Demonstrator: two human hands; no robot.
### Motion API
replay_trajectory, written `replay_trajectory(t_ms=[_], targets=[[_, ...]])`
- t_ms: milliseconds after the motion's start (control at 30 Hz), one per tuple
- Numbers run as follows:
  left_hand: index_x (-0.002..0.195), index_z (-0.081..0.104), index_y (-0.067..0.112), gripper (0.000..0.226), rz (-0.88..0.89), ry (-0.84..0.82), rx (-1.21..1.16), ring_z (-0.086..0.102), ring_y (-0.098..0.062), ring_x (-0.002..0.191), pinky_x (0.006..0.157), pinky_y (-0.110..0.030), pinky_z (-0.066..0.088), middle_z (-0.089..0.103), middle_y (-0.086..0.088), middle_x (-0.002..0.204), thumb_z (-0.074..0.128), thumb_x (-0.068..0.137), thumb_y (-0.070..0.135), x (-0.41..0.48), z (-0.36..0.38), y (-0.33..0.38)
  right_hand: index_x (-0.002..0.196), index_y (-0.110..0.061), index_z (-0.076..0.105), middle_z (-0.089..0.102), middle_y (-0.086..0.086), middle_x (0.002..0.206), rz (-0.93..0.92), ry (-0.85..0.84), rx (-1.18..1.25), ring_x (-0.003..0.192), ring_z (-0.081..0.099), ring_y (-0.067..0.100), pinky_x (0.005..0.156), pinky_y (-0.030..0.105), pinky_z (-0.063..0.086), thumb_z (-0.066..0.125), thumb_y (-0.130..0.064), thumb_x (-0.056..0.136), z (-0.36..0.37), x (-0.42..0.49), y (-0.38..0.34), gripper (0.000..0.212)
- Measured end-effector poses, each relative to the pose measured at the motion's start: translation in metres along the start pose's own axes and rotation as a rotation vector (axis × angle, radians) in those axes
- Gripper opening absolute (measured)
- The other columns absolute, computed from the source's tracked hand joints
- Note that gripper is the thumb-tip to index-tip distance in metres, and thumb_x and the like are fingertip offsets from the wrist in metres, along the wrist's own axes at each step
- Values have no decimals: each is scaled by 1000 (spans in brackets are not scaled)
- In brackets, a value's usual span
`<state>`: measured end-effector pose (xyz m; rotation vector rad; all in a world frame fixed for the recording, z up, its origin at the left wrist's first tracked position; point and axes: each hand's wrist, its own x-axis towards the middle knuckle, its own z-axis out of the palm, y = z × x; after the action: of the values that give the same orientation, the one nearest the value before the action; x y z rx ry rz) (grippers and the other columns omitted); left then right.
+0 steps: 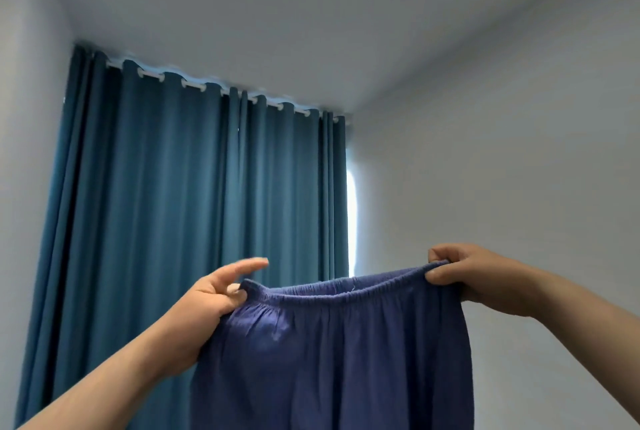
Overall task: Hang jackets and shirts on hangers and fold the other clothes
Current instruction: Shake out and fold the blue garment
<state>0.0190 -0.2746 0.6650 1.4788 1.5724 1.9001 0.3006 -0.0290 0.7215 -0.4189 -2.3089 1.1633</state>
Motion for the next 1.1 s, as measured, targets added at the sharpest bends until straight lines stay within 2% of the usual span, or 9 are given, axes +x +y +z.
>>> replay_trajectory(t_ms=[100, 233, 333, 500, 600, 733, 900, 967, 1100], targets=[[84, 77, 13, 24, 22, -115, 257, 65, -13, 79, 68, -18, 50, 74, -6, 86, 57, 71, 7, -7, -8, 13, 65, -18, 41, 37, 0, 66, -5, -26, 208, 58, 35, 13, 53, 24, 30, 70, -17, 68, -5, 2, 4, 29], [81, 66, 24, 7, 175, -118, 715, 56, -4, 66, 67, -27, 46, 66, 4, 72, 62, 76, 22, -4, -12, 14, 66, -16, 45, 43, 1, 66, 2, -1, 313, 55, 41, 12, 49, 23, 32, 67, -16, 72, -4, 2, 3, 23], [85, 71, 12, 18, 113, -144, 415, 63, -12, 72, 68, -31, 50, 70, -4, 78, 61, 80, 26, -9, -5, 20, 72, -14, 49, 52, 3, 67, 18, 36, 339, 57, 50, 14, 50, 24, 39, 66, -12, 86, 1, 2, -3, 23], [92, 68, -1, 27, -291, 30, 94, 66, -33, 85, 74, -37, 49, 69, -25, 98, 54, 97, 21, 8, -7, 19, 73, -11, 56, 58, 9, 70, 145, 89, 491, 60, 55, 20, 54, 31, 47, 52, -8, 93, 20, 4, -9, 20], [69, 65, 3, 23, -481, 120, -120, 63, -30, 60, 61, -33, 49, 67, -20, 73, 57, 83, 20, 6, 10, 19, 75, -5, 62, 64, 14, 71, 215, 65, 522, 61, 61, 23, 56, 30, 51, 51, -8, 90, 48, 4, -14, 19], [76, 66, -1, 18, -335, 70, -207, 61, -26, 56, 51, -27, 49, 65, -20, 72, 61, 86, 12, -11, 48, 23, 82, -6, 59, 60, 6, 61, 74, 130, 558, 49, 58, 12, 44, 22, 47, 52, -3, 95, 96, -1, -28, 14], [89, 66, -11, 27, -128, -113, -182, 58, -26, 70, 57, -30, 49, 63, -21, 83, 57, 80, 12, -31, 81, 33, 87, -12, 62, 62, 9, 82, -145, 78, 495, 76, 57, 23, 72, 38, 48, 57, -12, 95, 133, -19, -40, 9], [94, 69, -8, 39, -115, -174, -265, 58, -29, 75, 59, -32, 52, 65, -23, 89, 52, 72, 18, -37, 81, 33, 81, -17, 62, 60, 6, 82, -196, 97, 462, 77, 55, 22, 73, 38, 47, 59, -19, 94, 135, -26, -45, 14], [76, 70, 7, 20, -18, -116, -177, 56, -22, 63, 52, -27, 47, 62, -17, 76, 79, 74, 25, -45, 87, 29, 75, -20, 58, 53, 6, 77, -208, 12, 513, 69, 47, 18, 60, 28, 39, 62, -29, 87, 134, -39, -52, 15]])
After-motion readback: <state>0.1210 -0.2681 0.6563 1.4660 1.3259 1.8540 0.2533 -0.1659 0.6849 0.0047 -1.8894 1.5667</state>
